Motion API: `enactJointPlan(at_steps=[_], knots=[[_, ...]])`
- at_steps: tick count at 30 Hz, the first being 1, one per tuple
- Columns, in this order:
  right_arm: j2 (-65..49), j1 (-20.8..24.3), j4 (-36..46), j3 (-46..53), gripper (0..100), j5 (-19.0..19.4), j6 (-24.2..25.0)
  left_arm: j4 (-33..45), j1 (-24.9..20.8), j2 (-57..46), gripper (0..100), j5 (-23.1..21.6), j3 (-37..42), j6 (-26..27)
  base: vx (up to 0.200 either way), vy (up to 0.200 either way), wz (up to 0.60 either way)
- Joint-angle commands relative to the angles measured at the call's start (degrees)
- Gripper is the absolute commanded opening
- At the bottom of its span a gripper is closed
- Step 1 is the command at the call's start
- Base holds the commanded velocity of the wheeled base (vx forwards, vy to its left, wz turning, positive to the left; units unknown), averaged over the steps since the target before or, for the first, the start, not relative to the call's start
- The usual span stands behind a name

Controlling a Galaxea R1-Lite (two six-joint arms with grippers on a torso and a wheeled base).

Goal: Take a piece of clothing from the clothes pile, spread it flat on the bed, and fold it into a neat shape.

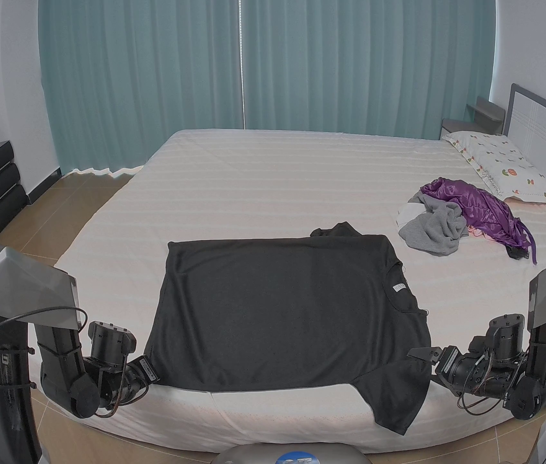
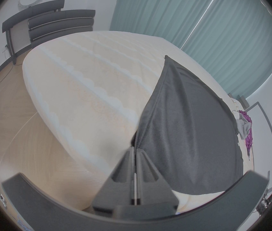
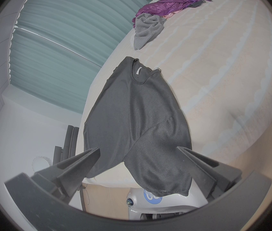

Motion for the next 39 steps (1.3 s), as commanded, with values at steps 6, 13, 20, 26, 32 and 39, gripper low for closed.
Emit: enactJointPlan(at_steps=[6, 13, 20, 26, 32, 39], knots=[[0.0, 0.0, -0.8, 0.1, 100, 0.0, 0.0, -0.3, 0.4, -0.3, 0, 2.3, 1.9, 0.3, 0.000, 0.000, 0.00], [-0.1, 0.0, -0.8, 0.2, 100, 0.0, 0.0, -0.2, 0.9, -1.0, 0, 2.6, 3.4, 2.6, 0.000, 0.000, 0.00], [0.1, -0.2, -0.8, 0.1, 100, -0.1, -0.1, -0.3, 2.4, -2.3, 0, 2.6, 4.3, 5.0, 0.000, 0.000, 0.00], [0.1, -0.2, -0.8, 0.3, 100, -0.2, -0.3, -0.3, 2.5, -2.0, 0, 2.5, 4.6, 5.1, 0.000, 0.000, 0.00], [2.6, -1.3, -0.8, 0.1, 100, -0.6, -1.5, -0.3, 2.4, -1.7, 0, 1.9, 4.2, 4.8, 0.000, 0.000, 0.00], [7.4, -2.3, -0.8, -2.0, 100, -1.0, -4.3, -0.4, 2.5, -1.5, 0, 1.8, 3.6, 4.7, 0.000, 0.000, 0.00]])
